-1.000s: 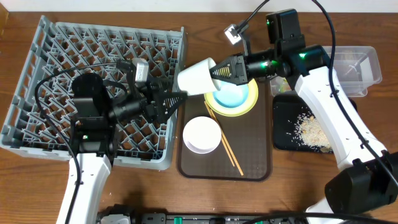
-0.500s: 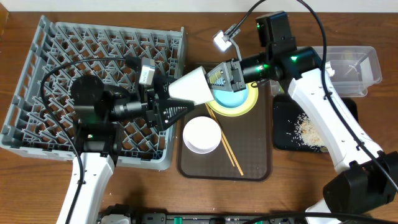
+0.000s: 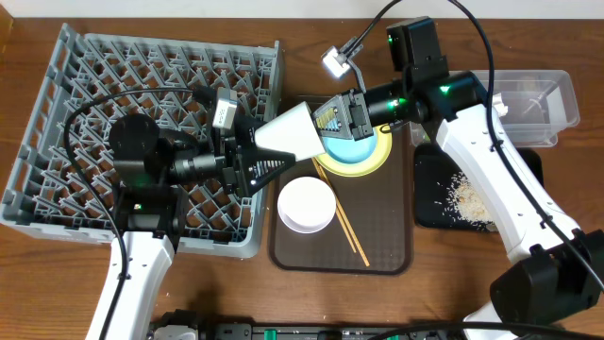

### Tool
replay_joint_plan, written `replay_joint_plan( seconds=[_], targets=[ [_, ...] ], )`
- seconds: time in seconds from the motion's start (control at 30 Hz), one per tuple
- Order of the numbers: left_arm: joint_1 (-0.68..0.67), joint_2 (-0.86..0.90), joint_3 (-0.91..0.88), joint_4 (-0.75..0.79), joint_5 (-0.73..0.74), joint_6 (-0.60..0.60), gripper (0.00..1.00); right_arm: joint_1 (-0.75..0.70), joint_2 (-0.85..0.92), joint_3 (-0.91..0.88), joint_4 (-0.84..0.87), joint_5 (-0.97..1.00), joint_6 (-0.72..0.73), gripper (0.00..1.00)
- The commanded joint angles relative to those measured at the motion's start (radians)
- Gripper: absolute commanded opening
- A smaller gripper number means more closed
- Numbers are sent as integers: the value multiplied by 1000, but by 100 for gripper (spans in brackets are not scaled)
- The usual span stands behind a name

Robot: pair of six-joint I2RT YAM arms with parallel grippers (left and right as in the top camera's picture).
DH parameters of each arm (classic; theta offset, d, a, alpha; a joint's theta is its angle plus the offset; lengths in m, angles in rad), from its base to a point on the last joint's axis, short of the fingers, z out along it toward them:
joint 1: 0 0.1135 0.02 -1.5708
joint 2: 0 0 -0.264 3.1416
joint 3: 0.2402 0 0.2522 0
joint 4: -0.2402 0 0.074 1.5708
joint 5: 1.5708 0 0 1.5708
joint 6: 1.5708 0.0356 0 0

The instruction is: Sort waste into correct bins and load items into the dishwasher

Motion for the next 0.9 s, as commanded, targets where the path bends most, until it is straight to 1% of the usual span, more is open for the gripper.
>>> replay_joint_plan(
  seconds=[0.0, 0.57, 0.63, 0.87],
  targets=[
    [-5, -2, 15, 13, 22, -8, 80, 4, 0, 8, -1, -10, 7, 1],
    [-5, -2, 15, 56, 14, -8, 80, 4, 0, 8, -25, -10, 7, 1],
    [-5, -2, 15, 56, 11, -8, 79, 4, 0, 8, -25, -10, 7, 1],
    [-5, -2, 15, 56, -4, -8, 70, 21, 0, 8, -23, -9, 6, 1]
  ],
)
